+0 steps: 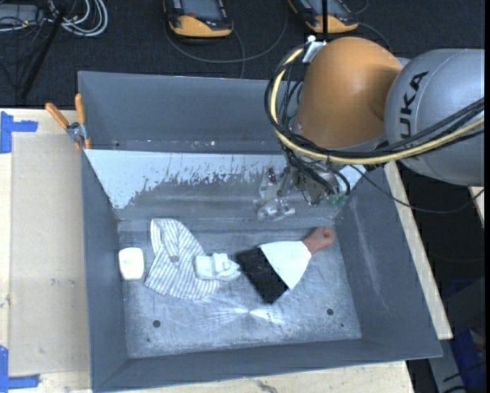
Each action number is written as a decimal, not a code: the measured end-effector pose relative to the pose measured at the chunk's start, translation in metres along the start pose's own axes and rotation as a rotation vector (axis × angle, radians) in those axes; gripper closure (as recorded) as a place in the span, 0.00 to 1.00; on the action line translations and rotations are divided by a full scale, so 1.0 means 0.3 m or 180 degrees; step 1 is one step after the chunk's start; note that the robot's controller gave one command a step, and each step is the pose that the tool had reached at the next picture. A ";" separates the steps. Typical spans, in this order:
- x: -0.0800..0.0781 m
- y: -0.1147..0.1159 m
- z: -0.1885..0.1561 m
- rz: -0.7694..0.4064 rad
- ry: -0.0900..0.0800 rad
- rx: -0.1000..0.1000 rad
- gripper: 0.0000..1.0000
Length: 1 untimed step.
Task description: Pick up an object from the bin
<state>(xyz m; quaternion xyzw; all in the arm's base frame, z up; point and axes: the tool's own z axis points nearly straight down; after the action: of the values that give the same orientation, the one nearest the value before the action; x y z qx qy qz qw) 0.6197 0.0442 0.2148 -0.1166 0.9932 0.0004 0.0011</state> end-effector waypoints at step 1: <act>0.013 0.041 -0.112 0.0346 0.0013 -0.0001 1.00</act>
Offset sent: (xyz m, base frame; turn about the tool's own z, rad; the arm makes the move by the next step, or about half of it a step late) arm -0.0156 0.0027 -0.0721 0.2404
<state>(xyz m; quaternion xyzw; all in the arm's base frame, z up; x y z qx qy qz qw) 0.6129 0.0551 0.2484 -0.0625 0.9980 0.0003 -0.0011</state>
